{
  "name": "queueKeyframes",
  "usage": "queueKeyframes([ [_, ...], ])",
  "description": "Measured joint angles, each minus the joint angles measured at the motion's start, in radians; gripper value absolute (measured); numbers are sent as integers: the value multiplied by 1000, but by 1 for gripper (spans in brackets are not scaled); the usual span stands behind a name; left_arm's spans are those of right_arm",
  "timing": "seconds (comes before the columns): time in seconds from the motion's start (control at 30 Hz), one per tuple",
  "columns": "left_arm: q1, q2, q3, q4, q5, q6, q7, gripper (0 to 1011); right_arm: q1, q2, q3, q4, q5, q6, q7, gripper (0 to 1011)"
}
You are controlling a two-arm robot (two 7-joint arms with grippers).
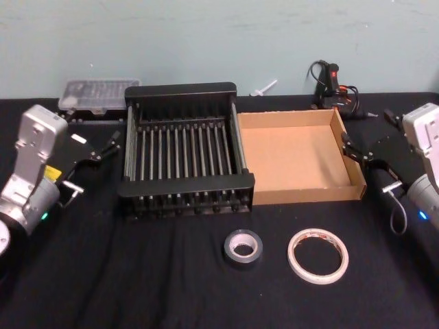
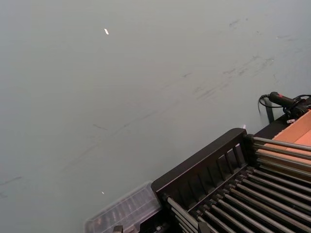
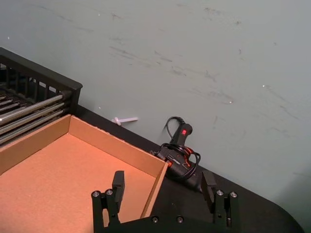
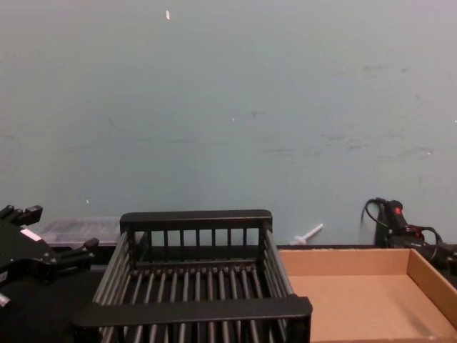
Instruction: Pick up the white tape and place it into the black box , Pick up the silver tape and place it into the brown box.
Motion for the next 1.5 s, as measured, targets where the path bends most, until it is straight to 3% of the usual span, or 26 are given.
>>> queueKeyframes([
  [0.33,0,0,0,0,0,0,0,1001,-37,0,34,-40,10,1,34,1003],
  [1.0,0,0,0,0,0,0,0,1001,-209,44,124,-235,73,53,88,1003],
  [1.5,0,0,0,0,0,0,0,1001,-341,82,167,-348,109,149,146,1002],
])
